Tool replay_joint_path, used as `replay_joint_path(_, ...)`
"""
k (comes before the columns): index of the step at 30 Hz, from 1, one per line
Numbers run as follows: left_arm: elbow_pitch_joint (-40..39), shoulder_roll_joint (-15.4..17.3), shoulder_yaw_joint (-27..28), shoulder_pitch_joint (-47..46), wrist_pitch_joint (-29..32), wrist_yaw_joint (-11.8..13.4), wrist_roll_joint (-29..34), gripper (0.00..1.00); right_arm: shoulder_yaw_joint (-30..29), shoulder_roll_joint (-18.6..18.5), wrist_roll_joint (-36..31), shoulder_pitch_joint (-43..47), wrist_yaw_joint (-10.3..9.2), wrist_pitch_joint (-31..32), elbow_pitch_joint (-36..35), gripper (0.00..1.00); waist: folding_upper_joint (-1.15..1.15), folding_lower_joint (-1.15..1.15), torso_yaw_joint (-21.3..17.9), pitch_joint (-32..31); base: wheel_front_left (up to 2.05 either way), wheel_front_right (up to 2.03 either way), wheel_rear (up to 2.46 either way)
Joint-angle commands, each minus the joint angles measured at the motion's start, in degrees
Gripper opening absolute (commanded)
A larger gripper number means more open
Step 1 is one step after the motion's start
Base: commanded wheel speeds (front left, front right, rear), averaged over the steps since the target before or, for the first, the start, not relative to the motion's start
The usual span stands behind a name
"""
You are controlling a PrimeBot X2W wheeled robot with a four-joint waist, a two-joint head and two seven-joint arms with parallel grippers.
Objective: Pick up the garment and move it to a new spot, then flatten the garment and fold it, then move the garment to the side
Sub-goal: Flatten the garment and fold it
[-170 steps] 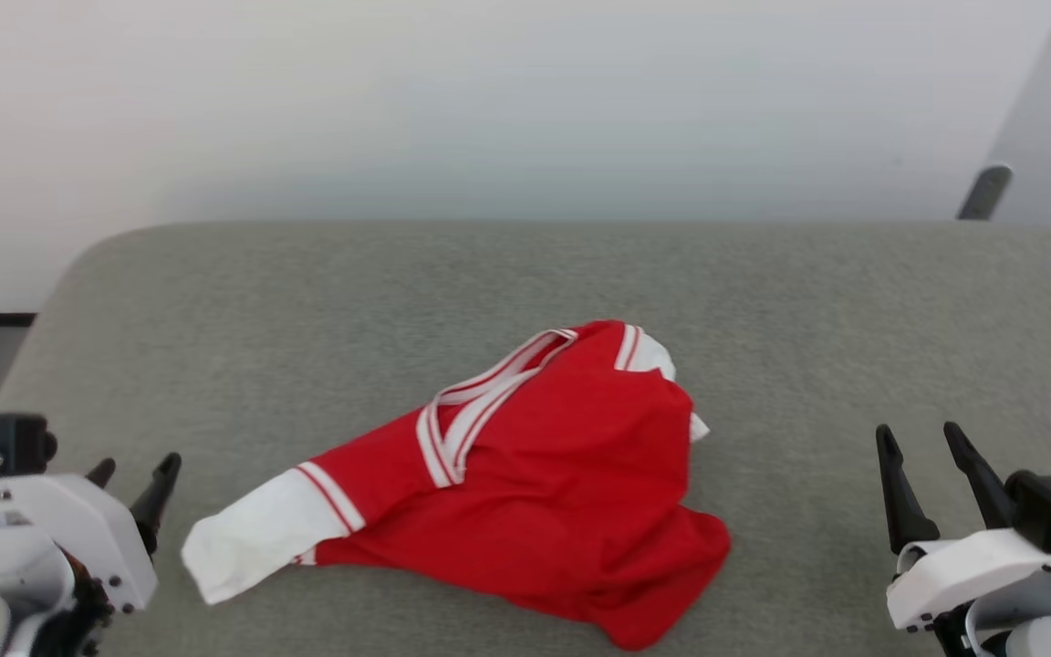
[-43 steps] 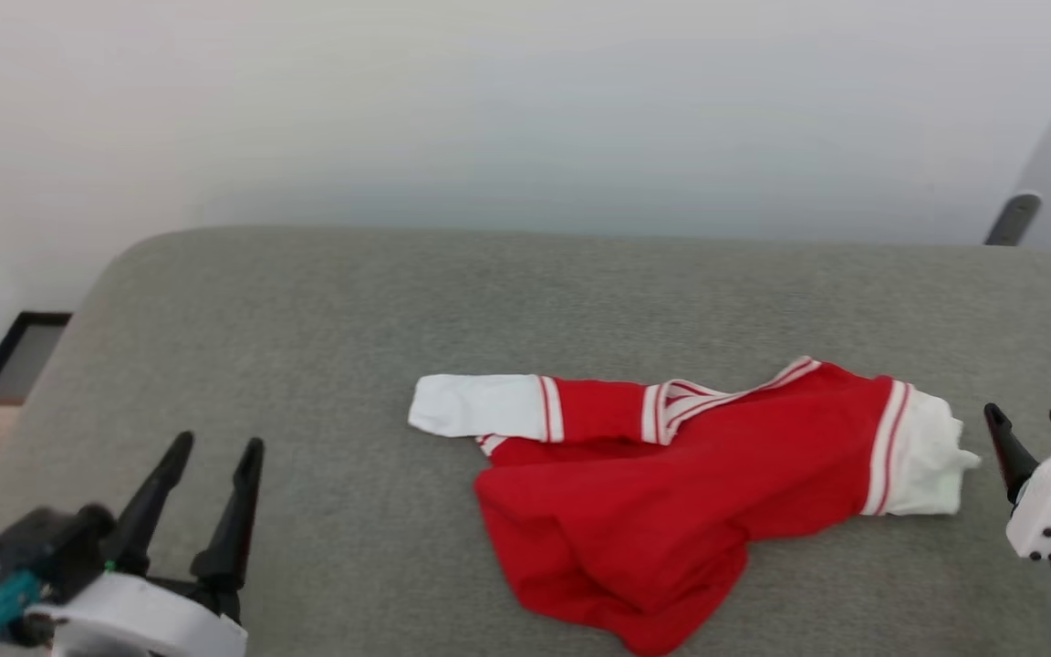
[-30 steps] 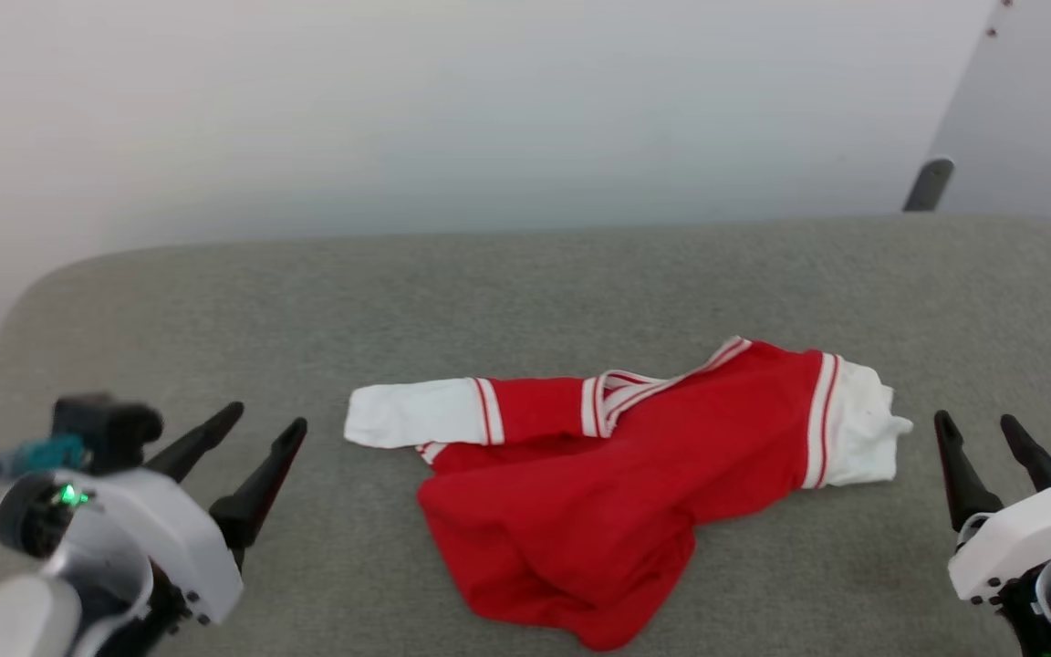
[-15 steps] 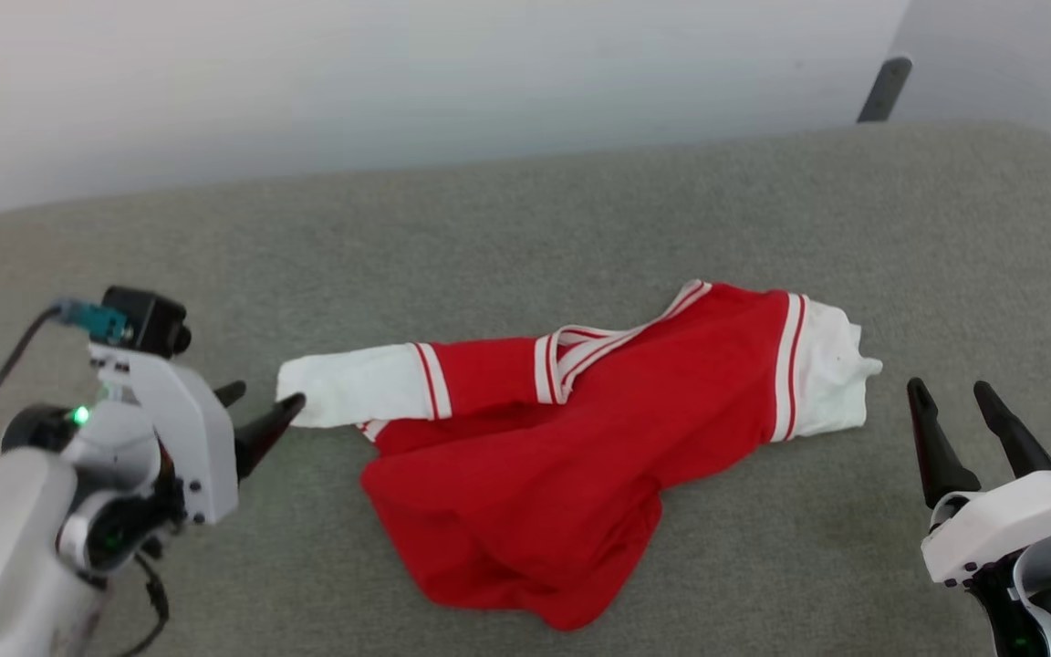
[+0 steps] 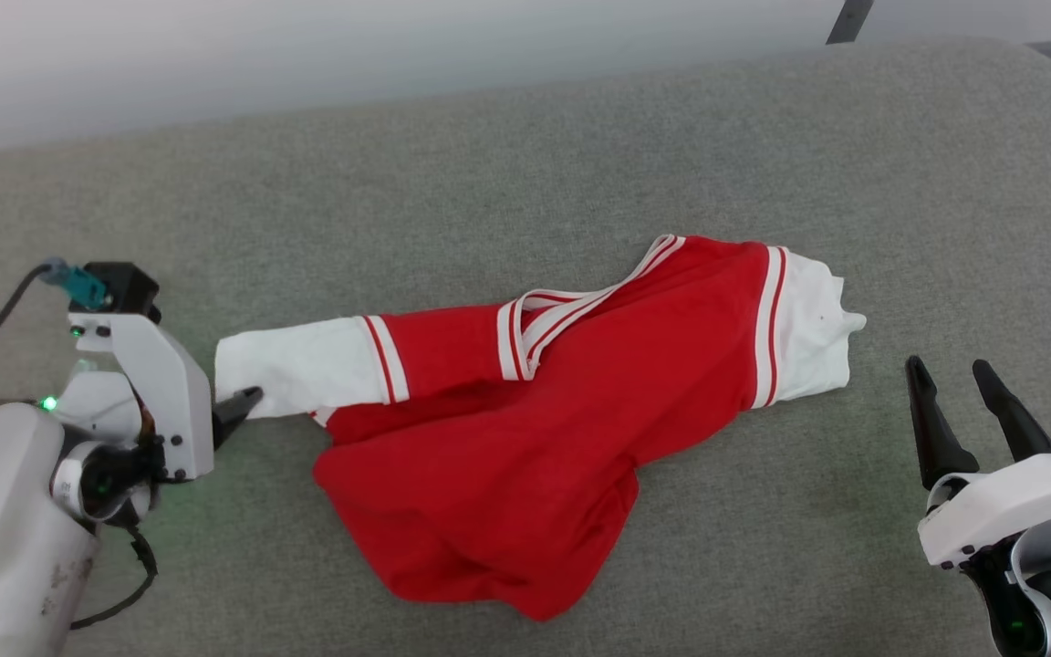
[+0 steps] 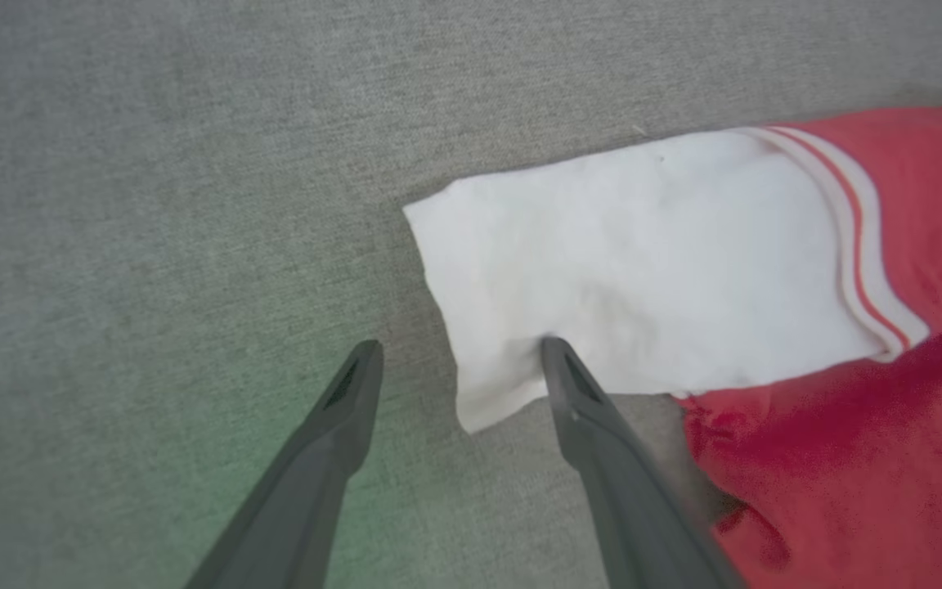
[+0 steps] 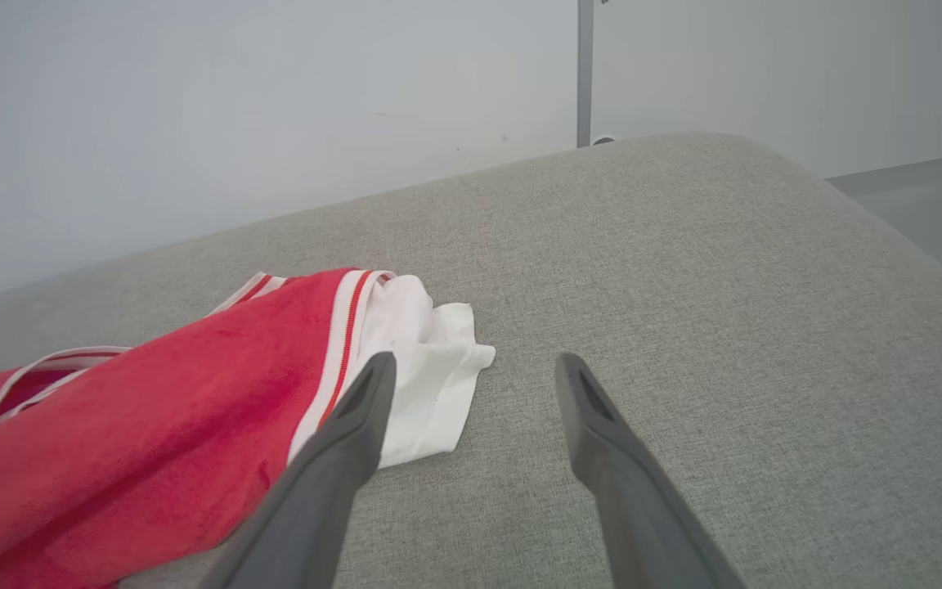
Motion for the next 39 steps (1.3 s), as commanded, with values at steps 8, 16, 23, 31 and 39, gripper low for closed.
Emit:
replay_joint_path(8, 4.47, -1.58, -0.83, -1.99, 1.39, 0.41, -0.55, 0.0, -0.41, 0.2, -0.43, -1.01, -0.04, -0.07, 0.0, 1.0, 0.0, 0.0, 0.14, 1.18, 0.0, 0.0, 0.0)
replay_joint_path(16, 4.5, -0.95, -0.87, -3.33, 3.33, 0.66, -1.25, 0.0, -0.61, 0.24, -0.56, -1.12, -0.04, 0.17, -0.24, 1.0, 0.0, 0.0, 1.24, 1.33, 0.0, 0.0, 0.0)
replay_joint_path(23, 1.34, -1.03, 1.0, -6.29, 3.11, 1.72, -2.73, 0.0, -0.76, 0.26, -0.41, -1.05, -0.04, 0.37, -0.59, 1.0, 0.0, 0.0, 1.74, 1.96, 0.0, 0.0, 0.0)
replay_joint_path(31, -0.65, -2.36, 3.51, -11.67, 0.84, 1.91, -4.17, 0.0, 0.04, 0.33, 0.34, -1.66, -0.04, 0.5, -0.62, 1.0, 0.0, 0.0, 1.28, 3.7, 0.0, 0.0, 0.0)
replay_joint_path(39, 3.64, -3.49, 3.95, -15.17, -6.13, 0.47, -2.41, 0.0, 1.07, 0.39, 0.78, -2.62, -0.04, -0.13, -0.25, 1.0, 0.0, 0.0, -0.02, 6.0, 0.0, 0.0, 0.0)
